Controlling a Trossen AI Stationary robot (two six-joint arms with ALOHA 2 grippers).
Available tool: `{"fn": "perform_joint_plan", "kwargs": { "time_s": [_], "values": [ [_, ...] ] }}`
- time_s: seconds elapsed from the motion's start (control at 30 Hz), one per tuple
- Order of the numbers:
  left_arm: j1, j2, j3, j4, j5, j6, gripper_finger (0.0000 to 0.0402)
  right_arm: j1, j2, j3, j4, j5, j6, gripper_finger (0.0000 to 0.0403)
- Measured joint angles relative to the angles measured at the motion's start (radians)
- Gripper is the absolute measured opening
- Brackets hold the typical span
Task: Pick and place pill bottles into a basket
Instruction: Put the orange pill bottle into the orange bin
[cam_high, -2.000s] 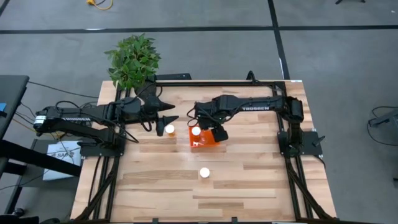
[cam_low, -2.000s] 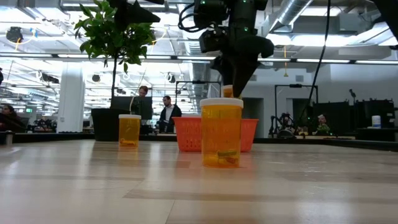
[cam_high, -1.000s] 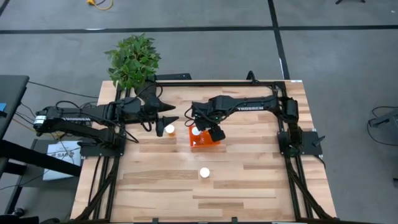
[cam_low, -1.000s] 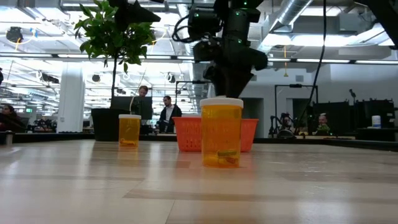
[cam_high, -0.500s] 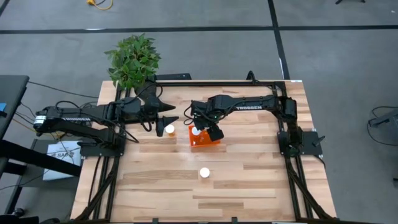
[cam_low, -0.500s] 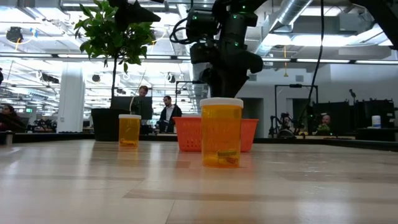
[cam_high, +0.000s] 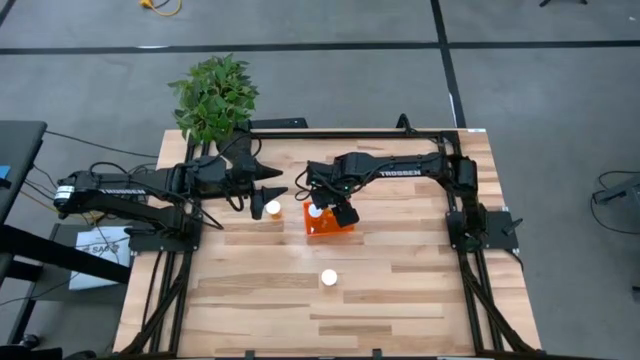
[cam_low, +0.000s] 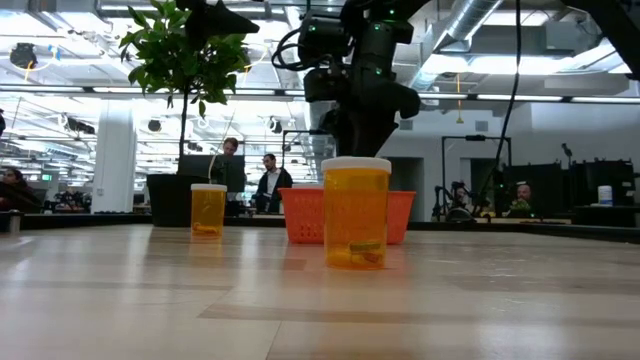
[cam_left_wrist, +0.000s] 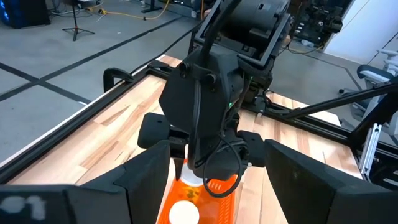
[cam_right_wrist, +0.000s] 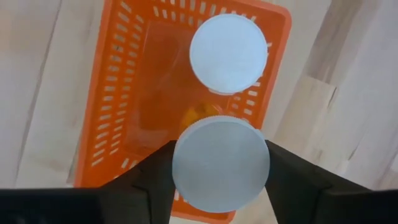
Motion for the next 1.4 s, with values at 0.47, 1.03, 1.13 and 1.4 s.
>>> {"fn": "perform_joint_plan", "kwargs": {
  "time_s": [0.47,1.03,1.13,1.4],
  "values": [
    [0.0,0.0,0.0,0.003,0.0,0.0,0.0249,0.001,0.0,-0.01,0.008,-0.015,0.02,0.0203],
    [0.0,0.0,0.0,0.003,0.001,-0.012,0.0249,-0.005,0.0,-0.051,0.042,-0.011,0.02,0.0199],
    [0.0,0.0,0.0,0.003,0.001,-0.015,0.0249,-0.007,0.0,-0.051,0.05,-0.011,0.019,0.0196],
    [0.0,0.0,0.0,0.004,0.001,-0.015,0.0249,-0.009,0.022,-0.052,0.02,0.008,0.016,0.0224]
  ]
}}
